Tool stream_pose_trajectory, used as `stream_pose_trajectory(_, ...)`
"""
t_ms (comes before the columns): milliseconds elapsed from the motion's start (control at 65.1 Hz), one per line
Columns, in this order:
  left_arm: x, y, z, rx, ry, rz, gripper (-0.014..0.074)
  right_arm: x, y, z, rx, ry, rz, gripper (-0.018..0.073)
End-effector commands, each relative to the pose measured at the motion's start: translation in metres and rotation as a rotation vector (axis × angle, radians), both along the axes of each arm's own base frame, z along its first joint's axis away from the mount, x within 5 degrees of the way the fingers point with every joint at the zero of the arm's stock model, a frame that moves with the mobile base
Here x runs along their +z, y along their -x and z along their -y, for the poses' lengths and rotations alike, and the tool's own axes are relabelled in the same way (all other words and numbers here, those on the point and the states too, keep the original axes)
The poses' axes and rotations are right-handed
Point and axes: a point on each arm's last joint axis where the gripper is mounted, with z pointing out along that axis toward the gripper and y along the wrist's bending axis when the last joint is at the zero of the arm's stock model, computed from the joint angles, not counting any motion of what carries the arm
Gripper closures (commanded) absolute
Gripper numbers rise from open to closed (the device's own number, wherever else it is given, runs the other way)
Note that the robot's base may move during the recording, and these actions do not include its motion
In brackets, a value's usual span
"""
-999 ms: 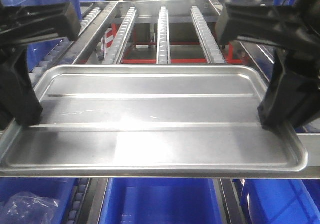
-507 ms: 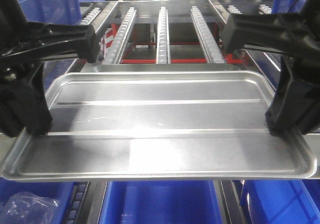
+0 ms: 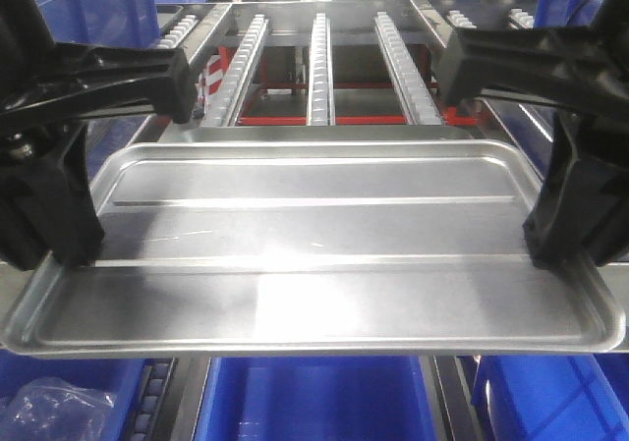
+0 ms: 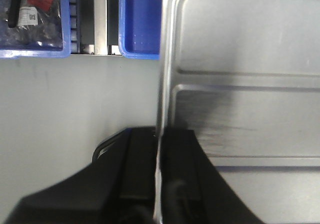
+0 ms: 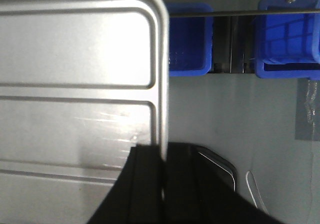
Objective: Grab silver tray and place in blue box
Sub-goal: 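Hold the tray level between both grippers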
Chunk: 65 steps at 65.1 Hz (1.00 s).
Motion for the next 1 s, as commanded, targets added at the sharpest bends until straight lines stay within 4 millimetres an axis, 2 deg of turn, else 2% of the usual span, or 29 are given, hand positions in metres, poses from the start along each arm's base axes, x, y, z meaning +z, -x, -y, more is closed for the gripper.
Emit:
stream_pose_trajectory(0, 0.0164, 0.0002, -0.0050, -0.001, -0.001, 0.048, 0.0602, 0.0106, -0.0011, 0.0081, 0.001, 0.049, 0.049, 0.0503)
stream_pose_trajectory(200, 0.0238, 0.0028, -0.0095, -0.002, 0.021, 0.071, 0.0602, 0.0099, -0.0011, 0.0083, -0.001, 0.055, 0.045, 0.0503)
stream_pose_trajectory(984, 0.0232, 0.0029, -0.0094, 0.000, 0.018, 0.067, 0.0602, 0.0099, -0.0012, 0.0086, -0.003, 0.056, 0.043, 0.0503)
